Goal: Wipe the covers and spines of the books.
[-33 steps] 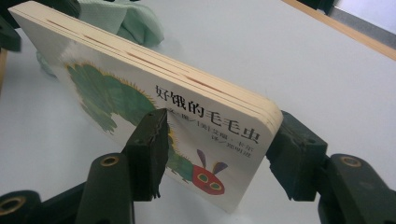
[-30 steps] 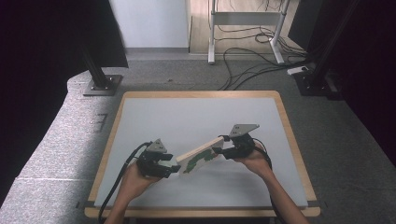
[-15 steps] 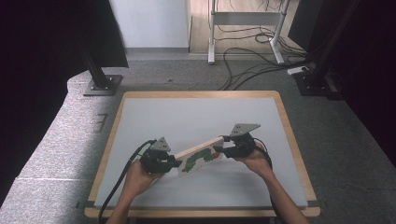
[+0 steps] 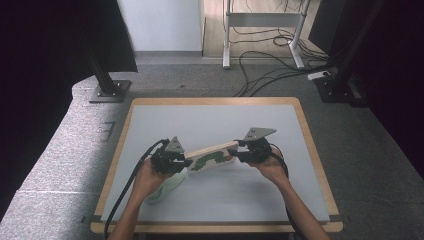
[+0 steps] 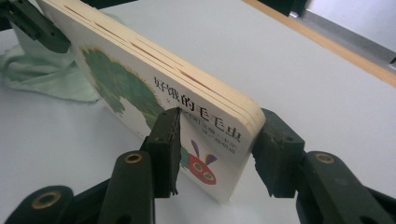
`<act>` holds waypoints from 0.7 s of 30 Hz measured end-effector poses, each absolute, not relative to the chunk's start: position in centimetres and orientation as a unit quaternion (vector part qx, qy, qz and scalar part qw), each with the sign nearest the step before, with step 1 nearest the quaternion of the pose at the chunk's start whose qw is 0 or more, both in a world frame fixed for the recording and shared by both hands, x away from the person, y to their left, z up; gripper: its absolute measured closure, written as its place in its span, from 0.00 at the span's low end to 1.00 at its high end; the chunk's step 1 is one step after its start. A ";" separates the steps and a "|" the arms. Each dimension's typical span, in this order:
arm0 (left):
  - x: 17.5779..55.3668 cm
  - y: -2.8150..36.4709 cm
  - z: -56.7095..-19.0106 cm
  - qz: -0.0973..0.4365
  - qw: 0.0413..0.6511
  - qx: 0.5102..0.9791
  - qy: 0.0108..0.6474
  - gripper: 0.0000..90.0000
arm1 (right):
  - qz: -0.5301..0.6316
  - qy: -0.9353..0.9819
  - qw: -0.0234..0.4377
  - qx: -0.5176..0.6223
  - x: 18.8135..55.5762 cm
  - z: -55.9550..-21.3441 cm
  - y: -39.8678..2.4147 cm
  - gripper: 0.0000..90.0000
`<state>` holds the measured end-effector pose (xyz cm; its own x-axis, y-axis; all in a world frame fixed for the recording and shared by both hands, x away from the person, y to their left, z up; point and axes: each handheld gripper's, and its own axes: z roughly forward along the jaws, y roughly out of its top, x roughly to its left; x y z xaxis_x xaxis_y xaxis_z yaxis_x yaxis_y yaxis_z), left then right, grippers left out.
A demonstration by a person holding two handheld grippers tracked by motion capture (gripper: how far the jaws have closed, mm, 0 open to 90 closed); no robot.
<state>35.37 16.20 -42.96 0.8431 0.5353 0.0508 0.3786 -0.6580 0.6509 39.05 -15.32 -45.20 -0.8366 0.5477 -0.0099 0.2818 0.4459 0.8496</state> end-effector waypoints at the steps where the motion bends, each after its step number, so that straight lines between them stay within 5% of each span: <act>1: 35.4 16.2 -43.1 0.118 0.324 0.903 0.255 0.78 | 0.464 0.839 0.141 0.248 39.1 -45.3 -15.3 0.59; 21: 32.9 15.9 -44.3 0.086 0.369 0.872 0.310 0.60 | 0.463 0.841 0.115 0.255 36.9 -45.4 -16.5 0.49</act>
